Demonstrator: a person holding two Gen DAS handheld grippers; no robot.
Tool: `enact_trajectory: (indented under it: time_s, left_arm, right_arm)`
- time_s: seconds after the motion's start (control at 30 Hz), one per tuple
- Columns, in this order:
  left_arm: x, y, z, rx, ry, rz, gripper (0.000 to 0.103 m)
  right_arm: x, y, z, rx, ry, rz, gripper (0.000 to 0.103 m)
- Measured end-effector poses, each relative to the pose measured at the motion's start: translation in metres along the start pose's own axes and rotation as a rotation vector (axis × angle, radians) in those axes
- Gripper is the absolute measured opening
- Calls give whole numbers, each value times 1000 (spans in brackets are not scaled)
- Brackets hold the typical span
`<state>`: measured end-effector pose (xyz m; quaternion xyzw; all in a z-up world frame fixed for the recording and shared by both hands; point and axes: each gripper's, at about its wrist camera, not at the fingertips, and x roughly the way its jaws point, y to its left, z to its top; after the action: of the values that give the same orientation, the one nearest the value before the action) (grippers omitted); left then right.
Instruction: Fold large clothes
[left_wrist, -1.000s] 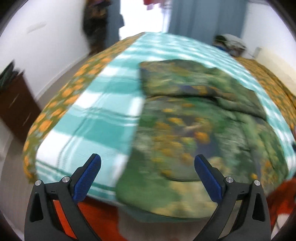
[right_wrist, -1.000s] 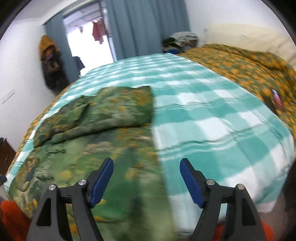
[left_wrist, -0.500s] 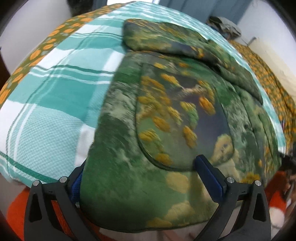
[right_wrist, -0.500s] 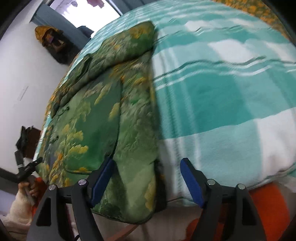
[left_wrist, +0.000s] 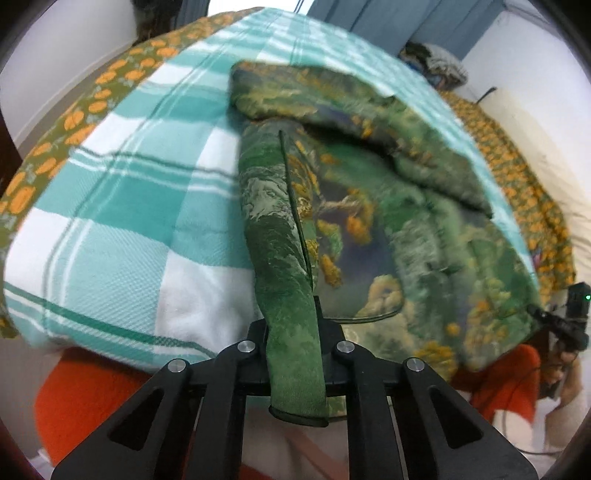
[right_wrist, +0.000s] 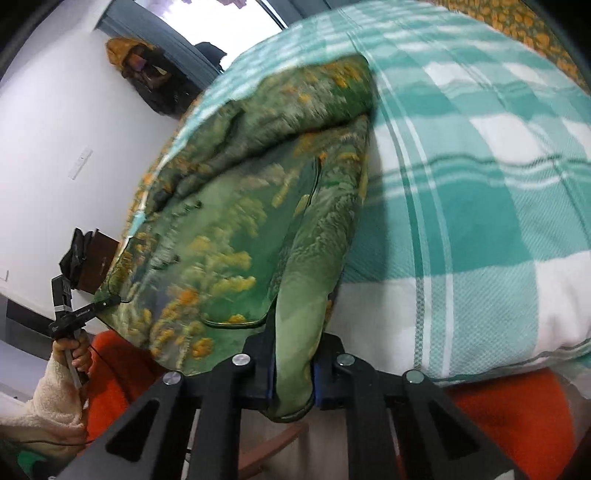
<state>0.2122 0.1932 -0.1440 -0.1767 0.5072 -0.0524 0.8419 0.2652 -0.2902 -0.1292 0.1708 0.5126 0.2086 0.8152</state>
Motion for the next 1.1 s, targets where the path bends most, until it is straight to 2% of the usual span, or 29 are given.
enact_trajectory:
  time_s: [0.13, 0.27, 0.33, 0.4, 0.47, 0.57, 0.63, 0.7, 0.83, 0.9, 1.03, 1.1]
  left_arm:
    - [-30, -5, -15, 43, 10, -14, 9]
    - [-57, 5, -55, 52, 78, -14, 9]
    - [-70, 11, -71, 31, 120, -28, 9]
    - [-85, 18, -79, -27, 152, -77, 9]
    - [-105, 22, -75, -90, 142, -128, 9]
    - [-129, 21, -39, -131, 53, -201, 9]
    - [-134, 18, -5, -105, -20, -215, 9]
    - [-125, 15, 33, -82, -76, -202, 9]
    - [-75, 23, 105, -120, -140, -193, 9]
    - [-39, 22, 136, -126, -161, -163, 9]
    - [23, 20, 167, -87, -154, -45, 12]
    - [47, 20, 167, -65, -133, 4, 13]
  right_arm:
    - [-29, 11, -4, -48, 7, 16, 14]
    - [-43, 15, -28, -57, 68, 34, 14]
    - [-48, 15, -44, -42, 108, 50, 14]
    - [-53, 15, -57, -4, 140, 86, 14]
    - [-67, 17, -61, 59, 128, 185, 14]
    - [-84, 19, -39, 104, 43, 289, 14]
    - [-84, 19, -11, 113, -24, 318, 13]
    - [-79, 16, 21, 117, -90, 306, 13]
    - [-37, -9, 92, 128, -174, 237, 13]
    - [-5, -23, 125, 127, -210, 205, 13]
    - [64, -43, 166, 164, -224, 139, 13]
    - [92, -56, 173, 211, -214, 124, 14]
